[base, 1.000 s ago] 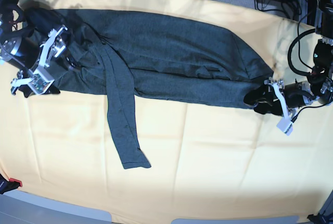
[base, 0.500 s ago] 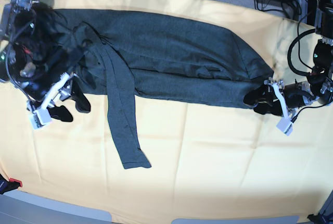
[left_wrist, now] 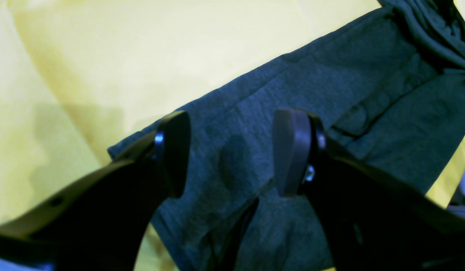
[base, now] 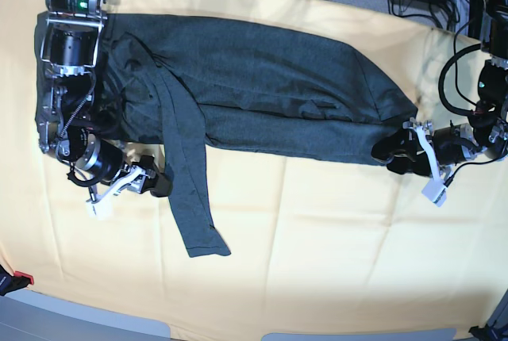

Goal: Fold the T-shirt properly
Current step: 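Lift the sleeve with the right gripper and lay it onto the shirt body, then grasp the sleeve cuff with the right gripper and drag it toward the left gripper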

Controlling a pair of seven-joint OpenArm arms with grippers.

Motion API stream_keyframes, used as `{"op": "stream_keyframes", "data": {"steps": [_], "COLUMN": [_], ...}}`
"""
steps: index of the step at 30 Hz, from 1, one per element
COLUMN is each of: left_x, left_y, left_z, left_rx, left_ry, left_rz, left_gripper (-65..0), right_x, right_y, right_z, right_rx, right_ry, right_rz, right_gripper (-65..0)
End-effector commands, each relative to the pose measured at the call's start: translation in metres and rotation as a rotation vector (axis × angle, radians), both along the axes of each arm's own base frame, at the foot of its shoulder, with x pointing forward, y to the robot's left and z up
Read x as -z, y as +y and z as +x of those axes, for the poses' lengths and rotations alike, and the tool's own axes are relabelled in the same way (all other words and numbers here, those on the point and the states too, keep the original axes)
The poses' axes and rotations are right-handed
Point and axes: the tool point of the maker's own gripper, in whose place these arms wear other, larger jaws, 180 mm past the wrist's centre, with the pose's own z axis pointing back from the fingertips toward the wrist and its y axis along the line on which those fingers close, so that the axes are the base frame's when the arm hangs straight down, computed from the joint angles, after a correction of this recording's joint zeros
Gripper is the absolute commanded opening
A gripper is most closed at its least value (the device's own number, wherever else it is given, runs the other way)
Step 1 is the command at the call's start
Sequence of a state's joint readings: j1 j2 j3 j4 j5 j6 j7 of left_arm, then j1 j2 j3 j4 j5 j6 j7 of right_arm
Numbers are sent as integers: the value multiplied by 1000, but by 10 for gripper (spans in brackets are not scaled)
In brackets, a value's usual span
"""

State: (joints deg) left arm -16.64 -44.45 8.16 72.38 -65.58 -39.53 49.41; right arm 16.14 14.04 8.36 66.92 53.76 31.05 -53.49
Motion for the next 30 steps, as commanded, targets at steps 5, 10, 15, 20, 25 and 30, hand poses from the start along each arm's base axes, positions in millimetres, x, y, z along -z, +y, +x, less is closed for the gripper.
{"op": "stream_keyframes", "data": {"steps": [5, 10, 15, 20, 25, 30], "left_x": [-21, -21, -21, -21, -21, -21], "left_y": [4, 4, 4, 3, 3, 3], "left_z": [10, 10, 10, 10, 10, 10], "left_rx": [-7, -7, -7, -7, -7, -7], "left_ry": [-60, -60, -60, -60, -60, -61], "left_rz": [-20, -20, -20, -21, -21, -21], "left_gripper": [-290, -290, -290, -290, -290, -290], "right_x": [-4, -1, -2, -18, -48, -81], "right_y": [23, 52, 57, 60, 73, 84], "right_z": [14, 11, 16, 25, 22, 3], "right_rx": [-18, -86, -112, -135, -186, -283], "right_ry": [-6, -14, -63, -120, -140, -203], "right_rz": [87, 81, 31, 36, 153, 183], "right_gripper": [-265, -265, -569, -650, -650, -650]}}
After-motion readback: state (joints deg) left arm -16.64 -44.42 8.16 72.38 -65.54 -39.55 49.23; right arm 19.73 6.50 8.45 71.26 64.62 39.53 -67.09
